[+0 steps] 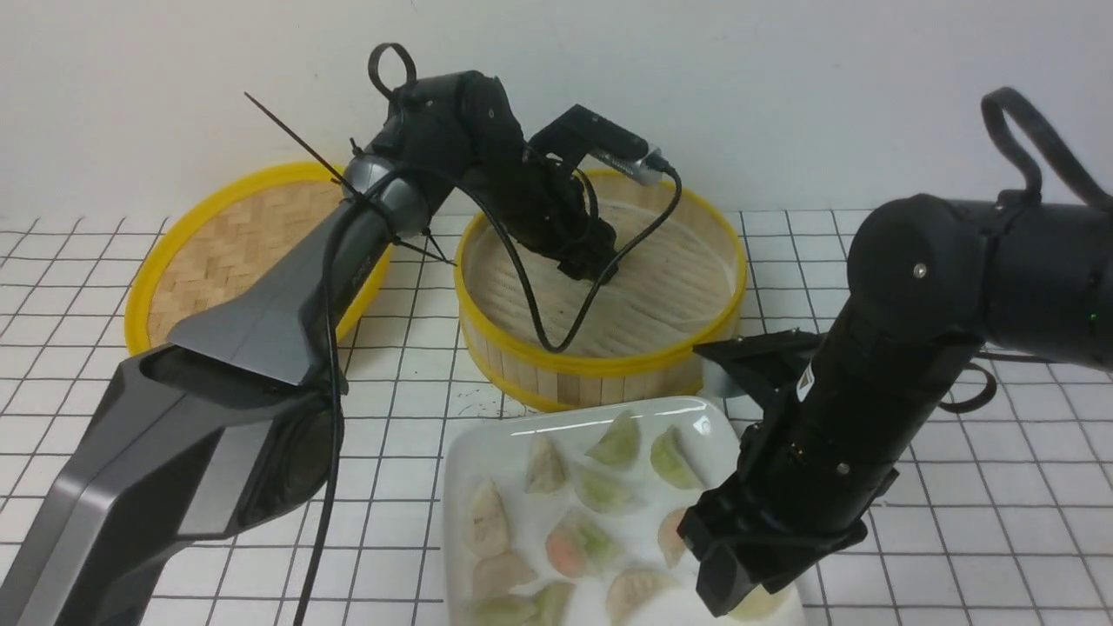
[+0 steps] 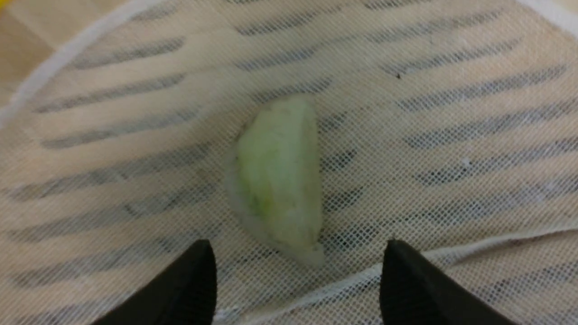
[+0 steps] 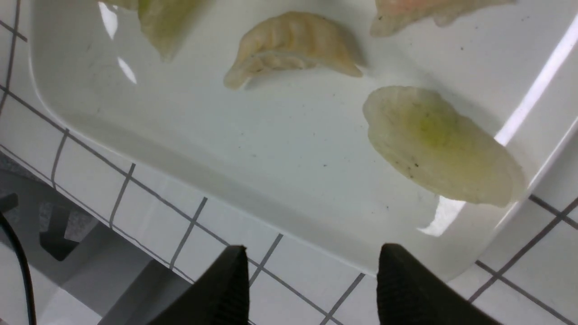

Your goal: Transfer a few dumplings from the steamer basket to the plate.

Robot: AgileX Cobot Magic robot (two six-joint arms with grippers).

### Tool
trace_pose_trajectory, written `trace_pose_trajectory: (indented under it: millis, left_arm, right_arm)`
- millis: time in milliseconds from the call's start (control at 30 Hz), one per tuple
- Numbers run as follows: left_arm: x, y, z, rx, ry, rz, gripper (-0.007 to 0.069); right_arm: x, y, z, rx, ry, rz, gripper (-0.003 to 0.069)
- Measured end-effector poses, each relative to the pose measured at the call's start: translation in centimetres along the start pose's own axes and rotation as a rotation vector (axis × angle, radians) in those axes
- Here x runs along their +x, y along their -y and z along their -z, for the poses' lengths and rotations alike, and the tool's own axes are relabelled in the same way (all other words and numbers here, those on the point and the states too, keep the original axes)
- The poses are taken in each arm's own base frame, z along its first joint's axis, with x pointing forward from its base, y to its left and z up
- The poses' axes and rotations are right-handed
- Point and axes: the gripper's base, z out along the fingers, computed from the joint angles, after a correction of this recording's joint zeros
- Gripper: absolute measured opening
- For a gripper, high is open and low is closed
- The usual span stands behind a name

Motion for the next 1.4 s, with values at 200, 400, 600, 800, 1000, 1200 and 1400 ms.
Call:
trace_pose_trajectory:
  millis: [200,400,600,800,1000,1200,1400]
  left_arm:
    - [0.2,0.1,-1.1,0.027,0.04,-0.097,0.0438]
    - [0.3,0.2,-1.3,0.044,0.044,-0.158,0.0347]
    - [0.5,0.6,-0.9,0.083,0.01,-0.146,0.0037]
    - [0.1,1.1,0.8,0.114,-0.048,-0.074,-0.0006]
    - [-2.0,1.0,4.5,0.027,-0.011,-0.083,-0.0006]
    - [-2.3,0.9,4.6,0.006,0.016,-0.092,0.0007]
    - [-1.4,0.2,2.1,0.007,0.042,-0.112,0.0139]
  right_arm:
    - [0.0,0.0,0.0,-0.001,-0.003,0.0,0.0358]
    - [0.2,0.0,0.0,-0.002,-0.017,0.001,0.0358]
    - [0.2,0.0,0.0,-0.003,-0.022,0.001,0.0358]
    - [0.2,0.0,0.0,-0.003,-0.026,0.001,0.0358]
    - [0.3,0.0,0.0,-0.004,-0.034,0.001,0.0358]
    - [0.3,0.0,0.0,-0.004,-0.034,0.001,0.0358]
    - [0.3,0.0,0.0,-0.003,-0.036,0.004,0.0358]
